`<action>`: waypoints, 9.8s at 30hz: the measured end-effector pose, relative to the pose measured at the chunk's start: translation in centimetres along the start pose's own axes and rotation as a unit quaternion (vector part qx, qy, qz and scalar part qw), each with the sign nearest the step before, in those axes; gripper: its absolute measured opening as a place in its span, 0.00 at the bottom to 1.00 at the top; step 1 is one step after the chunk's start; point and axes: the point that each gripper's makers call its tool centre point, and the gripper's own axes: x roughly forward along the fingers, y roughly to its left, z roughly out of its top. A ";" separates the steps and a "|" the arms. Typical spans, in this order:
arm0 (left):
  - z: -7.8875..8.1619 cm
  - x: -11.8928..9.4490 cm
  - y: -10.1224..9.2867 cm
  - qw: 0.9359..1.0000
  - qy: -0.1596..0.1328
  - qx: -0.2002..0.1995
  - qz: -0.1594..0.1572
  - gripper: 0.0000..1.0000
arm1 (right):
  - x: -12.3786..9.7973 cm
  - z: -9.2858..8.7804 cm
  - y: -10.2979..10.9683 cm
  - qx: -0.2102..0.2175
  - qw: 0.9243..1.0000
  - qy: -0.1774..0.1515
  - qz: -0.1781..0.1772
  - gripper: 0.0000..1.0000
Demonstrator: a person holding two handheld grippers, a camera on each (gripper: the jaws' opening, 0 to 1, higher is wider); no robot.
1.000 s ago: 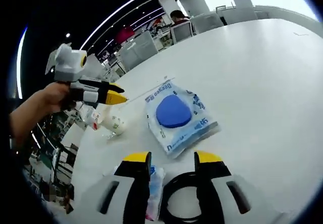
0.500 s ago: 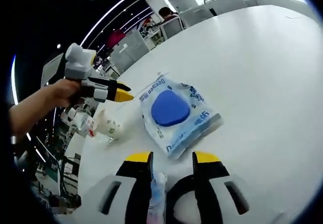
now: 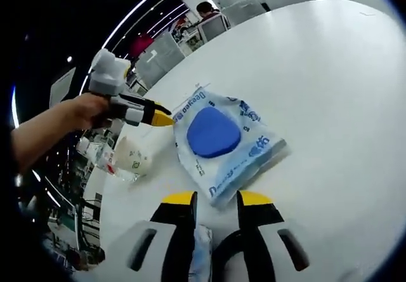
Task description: Arrange the tabletop items into an orderly group along one side of the table until the central work area is clear of visible clutter.
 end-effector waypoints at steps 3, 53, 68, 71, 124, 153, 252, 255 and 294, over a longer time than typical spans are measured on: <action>-0.3 0.8 -0.3 1.000 0.006 0.000 -0.011 0.21 | 0.3 -0.1 0.3 -0.004 1.000 0.005 0.013 0.20; 0.2 -8.0 -3.0 0.995 -0.062 0.004 0.076 0.00 | -3.2 5.3 -0.3 -0.032 0.998 -0.051 0.015 0.00; -2.7 -11.4 -4.8 0.976 -0.130 -0.125 0.123 0.00 | -3.3 9.3 0.3 -0.105 0.992 -0.053 0.045 0.00; -3.2 -11.6 -5.2 0.969 -0.147 -0.151 0.131 0.00 | -2.9 10.0 0.3 -0.123 0.990 -0.050 0.050 0.00; -10.7 -4.5 -5.4 0.910 -0.161 -0.313 0.222 0.01 | 7.1 10.0 -1.4 -0.275 0.959 0.042 0.060 0.00; -10.4 -7.8 -8.8 0.898 -0.208 -0.332 0.202 0.36 | 2.1 8.8 -0.1 -0.285 0.955 -0.010 0.086 0.40; -12.0 -11.7 -20.0 0.904 -0.275 -0.315 0.092 0.00 | -9.3 -2.7 4.2 -0.268 0.960 0.021 0.079 0.00; -11.2 -12.0 -20.0 0.902 -0.274 -0.322 0.091 0.00 | -9.2 -1.4 4.2 -0.277 0.958 0.026 0.074 0.00; 4.6 -11.3 -13.5 0.872 -0.336 -0.344 0.093 0.00 | -6.6 16.6 -0.5 -0.337 0.939 -0.034 0.054 0.00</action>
